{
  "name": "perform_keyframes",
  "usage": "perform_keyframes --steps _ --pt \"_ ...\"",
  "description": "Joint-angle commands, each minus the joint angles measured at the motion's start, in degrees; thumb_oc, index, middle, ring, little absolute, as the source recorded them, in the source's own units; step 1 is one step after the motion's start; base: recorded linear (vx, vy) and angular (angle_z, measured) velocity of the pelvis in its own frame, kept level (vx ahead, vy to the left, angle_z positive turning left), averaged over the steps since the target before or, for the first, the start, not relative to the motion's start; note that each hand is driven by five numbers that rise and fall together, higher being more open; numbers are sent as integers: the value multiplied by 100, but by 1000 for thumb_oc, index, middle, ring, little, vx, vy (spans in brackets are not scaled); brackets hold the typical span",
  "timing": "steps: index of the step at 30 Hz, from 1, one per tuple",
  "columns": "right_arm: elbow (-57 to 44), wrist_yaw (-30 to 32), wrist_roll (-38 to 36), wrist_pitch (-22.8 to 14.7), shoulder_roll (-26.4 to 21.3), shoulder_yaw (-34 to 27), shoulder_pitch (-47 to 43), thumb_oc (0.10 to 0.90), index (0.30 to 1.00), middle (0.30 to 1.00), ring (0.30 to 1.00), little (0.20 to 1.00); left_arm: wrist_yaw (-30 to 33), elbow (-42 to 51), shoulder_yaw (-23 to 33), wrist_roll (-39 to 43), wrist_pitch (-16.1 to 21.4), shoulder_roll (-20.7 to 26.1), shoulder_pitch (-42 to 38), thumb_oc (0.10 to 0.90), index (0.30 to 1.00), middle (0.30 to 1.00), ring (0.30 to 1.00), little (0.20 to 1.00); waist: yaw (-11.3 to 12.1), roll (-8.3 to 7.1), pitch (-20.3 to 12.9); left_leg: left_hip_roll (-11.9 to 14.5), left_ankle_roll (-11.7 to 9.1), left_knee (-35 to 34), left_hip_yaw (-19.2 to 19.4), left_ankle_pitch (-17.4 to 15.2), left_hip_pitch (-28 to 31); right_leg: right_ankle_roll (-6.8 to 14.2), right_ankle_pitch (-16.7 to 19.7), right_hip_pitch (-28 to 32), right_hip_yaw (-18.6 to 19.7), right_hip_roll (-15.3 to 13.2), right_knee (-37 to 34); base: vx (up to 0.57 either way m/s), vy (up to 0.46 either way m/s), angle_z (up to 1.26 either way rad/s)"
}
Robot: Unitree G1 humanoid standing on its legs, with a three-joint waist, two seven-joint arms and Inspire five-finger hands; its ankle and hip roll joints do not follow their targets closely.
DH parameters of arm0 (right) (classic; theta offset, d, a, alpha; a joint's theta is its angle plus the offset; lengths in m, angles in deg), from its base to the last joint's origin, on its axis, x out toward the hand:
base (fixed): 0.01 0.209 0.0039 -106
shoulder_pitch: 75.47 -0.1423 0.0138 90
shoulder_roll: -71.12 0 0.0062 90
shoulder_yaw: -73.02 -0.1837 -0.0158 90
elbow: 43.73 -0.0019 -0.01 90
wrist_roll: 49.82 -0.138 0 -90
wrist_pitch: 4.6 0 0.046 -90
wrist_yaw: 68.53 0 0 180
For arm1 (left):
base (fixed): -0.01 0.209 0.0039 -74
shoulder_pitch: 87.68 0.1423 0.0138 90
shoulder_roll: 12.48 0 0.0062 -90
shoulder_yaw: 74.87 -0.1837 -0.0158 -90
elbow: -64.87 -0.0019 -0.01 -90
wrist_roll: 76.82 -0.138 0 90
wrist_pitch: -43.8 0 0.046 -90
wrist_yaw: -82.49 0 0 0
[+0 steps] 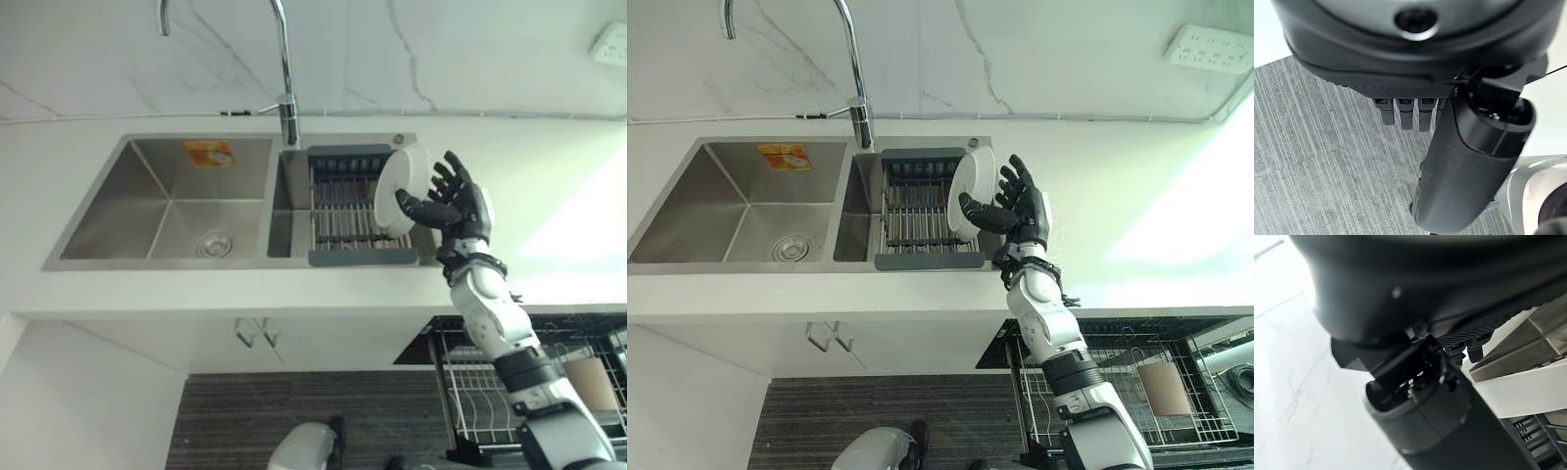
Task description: Place the dishes in the dishwasher.
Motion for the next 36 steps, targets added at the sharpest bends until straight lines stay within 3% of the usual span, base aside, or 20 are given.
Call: perform_keyframes --steps 1,9,22,23,29,36 --pt "38 -55 -102 -390 -408 -225 -1123 800 900 900 900 900 32 -27 -281 -124 -41 269 43 800 900 900 900 900 141 -32 -218 402 -567 54 -212 -509 160 320 -91 -125 279 -237 39 0 0 0" --pt "368 -77 -241 -256 -507 -206 -1352 800 900 900 900 900 -12 -7 -308 -8 -12 303 23 800 900 900 900 900 206 -2 -140 384 -582 54 -284 -456 113 302 -79 -129 262 -220 39 0 0 0" --pt "676 -448 -317 337 -652 -105 -1578 800 900 900 900 900 12 90 -316 -9 -36 367 -5 800 900 900 900 900 247 4 -39 376 -600 54 -329 -411 100 296 -62 -112 240 -224 39 2 -1 1" --pt "711 -472 -264 355 -686 -43 -1654 408 312 312 312 312 6 111 -325 -25 -42 393 -7 800 900 900 900 900 260 0 -26 367 -598 54 -358 -407 103 296 -59 -108 246 -223 39 32 -12 0" --pt "769 -586 -263 489 -712 71 -1767 400 300 300 300 300 8 161 -332 -4 -96 435 -10 800 900 900 900 900 293 -12 4 356 -603 54 -404 -395 112 297 -64 -85 260 -217 39 0 0 0" --pt "859 -611 -190 382 -750 109 -1841 400 300 300 300 300 -21 134 -299 16 -77 457 -25 800 900 900 900 900 319 -16 32 367 -614 54 -421 -381 106 289 -71 -69 238 -214 39 -1 -2 1"
